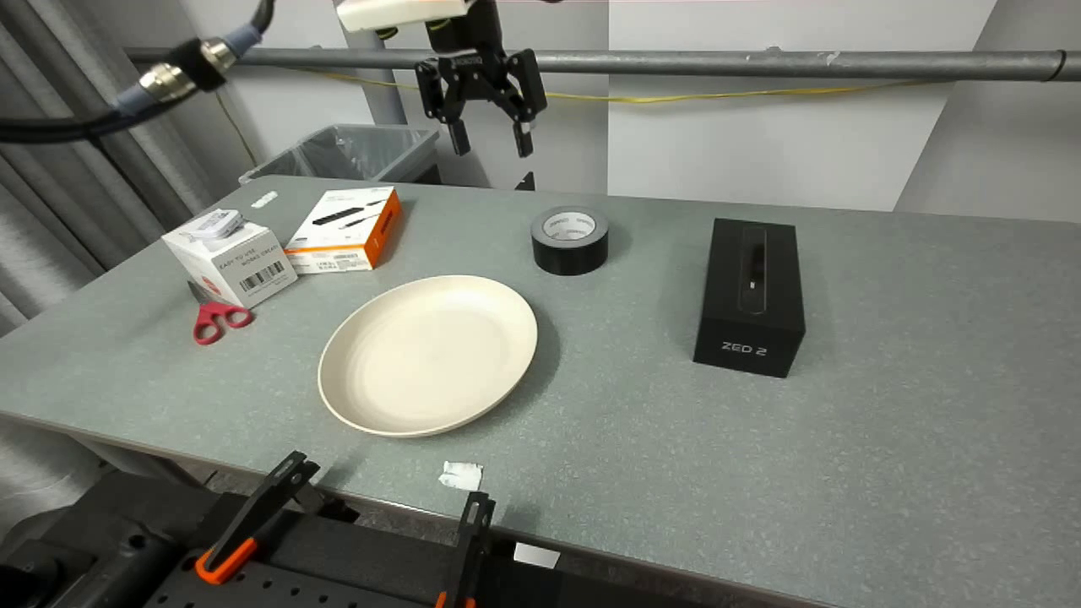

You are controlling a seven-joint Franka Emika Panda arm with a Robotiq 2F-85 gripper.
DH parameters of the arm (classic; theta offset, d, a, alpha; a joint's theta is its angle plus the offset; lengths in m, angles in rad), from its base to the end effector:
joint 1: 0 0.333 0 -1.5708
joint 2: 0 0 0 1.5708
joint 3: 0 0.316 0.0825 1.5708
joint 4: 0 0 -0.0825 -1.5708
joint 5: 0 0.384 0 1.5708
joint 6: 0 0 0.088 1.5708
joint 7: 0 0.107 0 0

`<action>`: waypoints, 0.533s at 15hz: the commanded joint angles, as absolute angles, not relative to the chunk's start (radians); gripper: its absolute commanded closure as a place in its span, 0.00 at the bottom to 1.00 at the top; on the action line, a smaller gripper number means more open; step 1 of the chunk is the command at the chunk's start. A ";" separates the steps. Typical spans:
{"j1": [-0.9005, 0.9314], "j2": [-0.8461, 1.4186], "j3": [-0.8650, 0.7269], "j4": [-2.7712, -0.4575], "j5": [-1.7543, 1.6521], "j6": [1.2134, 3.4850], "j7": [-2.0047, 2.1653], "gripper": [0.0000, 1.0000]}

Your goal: Put the black masking tape on the white plate

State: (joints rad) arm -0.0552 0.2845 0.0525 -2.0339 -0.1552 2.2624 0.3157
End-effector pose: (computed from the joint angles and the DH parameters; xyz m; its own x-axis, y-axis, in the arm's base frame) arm 0.5876 -0.0064 0.3012 0.9757 -0.2174 -0.0261 -0.2132 -0.9705 0.1125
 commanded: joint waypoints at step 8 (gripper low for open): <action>-0.001 0.570 -0.012 -1.727 -0.066 2.137 0.295 0.00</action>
State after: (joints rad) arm -0.0294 0.5697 0.0215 -1.7282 -0.0874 2.1378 0.3081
